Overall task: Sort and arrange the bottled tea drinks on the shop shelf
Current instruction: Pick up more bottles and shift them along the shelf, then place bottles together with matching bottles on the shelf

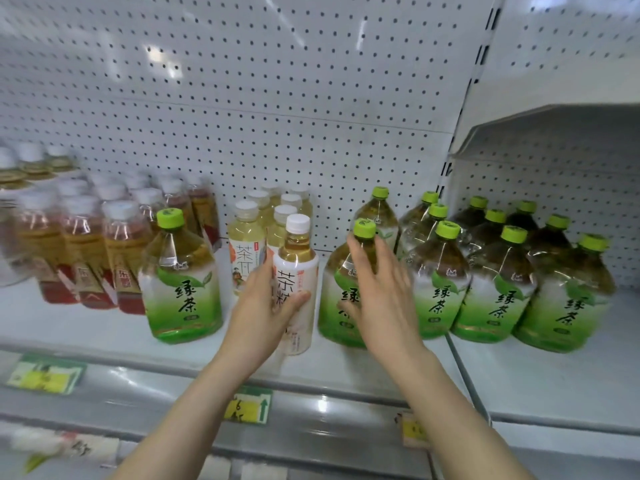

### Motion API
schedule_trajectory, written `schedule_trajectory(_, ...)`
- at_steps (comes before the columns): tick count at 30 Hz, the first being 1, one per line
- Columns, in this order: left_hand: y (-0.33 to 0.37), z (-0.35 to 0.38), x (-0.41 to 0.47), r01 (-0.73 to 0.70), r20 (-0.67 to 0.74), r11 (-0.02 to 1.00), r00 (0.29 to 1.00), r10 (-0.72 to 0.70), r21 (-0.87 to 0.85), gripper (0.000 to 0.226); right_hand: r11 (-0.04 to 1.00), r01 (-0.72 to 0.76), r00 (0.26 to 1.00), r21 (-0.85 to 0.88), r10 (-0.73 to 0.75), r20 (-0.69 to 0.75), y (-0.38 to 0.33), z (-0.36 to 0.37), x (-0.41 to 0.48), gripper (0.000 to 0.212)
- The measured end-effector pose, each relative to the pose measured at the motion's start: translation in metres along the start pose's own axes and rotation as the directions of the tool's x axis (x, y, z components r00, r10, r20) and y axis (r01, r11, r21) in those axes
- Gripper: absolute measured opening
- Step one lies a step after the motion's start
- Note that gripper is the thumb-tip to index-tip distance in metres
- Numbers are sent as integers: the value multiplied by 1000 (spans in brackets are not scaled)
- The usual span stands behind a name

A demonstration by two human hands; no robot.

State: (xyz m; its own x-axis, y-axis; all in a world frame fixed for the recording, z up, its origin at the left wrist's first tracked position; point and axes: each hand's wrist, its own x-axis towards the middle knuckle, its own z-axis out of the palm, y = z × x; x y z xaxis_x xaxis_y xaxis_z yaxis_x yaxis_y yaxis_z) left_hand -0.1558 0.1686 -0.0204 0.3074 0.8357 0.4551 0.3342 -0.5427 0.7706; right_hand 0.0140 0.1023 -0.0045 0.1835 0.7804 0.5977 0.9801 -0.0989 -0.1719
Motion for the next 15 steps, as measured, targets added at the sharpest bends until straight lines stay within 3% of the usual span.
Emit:
schedule_trajectory(4,-1,-1,0,-25,24,1000,999,26,-17,66,996,-66,993,-63,72,89,11,3,20,97)
schedule_trajectory(10,-4,0,3,-32,-7,999,999,32,12,58,940,-183,977,-287,207,57,15,20,73,88)
schedule_trajectory(15,-6,-1,2,-38,-9,999,999,38,28,63,936,-190,971,-298,223,83,23,37,96,75)
